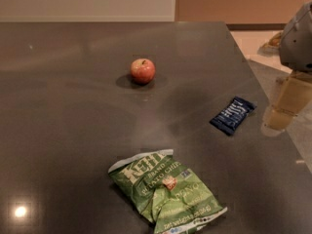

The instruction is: Move green jalapeno chip bag near apple

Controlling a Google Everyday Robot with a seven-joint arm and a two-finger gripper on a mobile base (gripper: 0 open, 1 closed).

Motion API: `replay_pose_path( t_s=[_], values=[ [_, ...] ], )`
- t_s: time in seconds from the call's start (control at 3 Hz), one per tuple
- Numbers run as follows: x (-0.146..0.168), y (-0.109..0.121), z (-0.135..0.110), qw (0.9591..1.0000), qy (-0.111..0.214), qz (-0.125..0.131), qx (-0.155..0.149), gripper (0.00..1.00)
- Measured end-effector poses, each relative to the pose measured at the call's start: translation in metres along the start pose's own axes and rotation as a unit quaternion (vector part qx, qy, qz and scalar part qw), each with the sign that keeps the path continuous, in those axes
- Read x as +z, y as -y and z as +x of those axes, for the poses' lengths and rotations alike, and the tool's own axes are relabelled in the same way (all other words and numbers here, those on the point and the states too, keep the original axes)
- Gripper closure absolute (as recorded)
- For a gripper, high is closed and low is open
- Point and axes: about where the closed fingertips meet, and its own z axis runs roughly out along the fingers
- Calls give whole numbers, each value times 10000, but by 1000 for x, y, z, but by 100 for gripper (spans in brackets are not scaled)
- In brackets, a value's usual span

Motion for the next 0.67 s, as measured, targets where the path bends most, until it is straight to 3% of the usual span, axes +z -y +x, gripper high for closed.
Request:
replay_pose_path(
  t_s=[0.67],
  values=[
    [39, -34, -46, 9955, 454, -631, -533, 0]
  ],
)
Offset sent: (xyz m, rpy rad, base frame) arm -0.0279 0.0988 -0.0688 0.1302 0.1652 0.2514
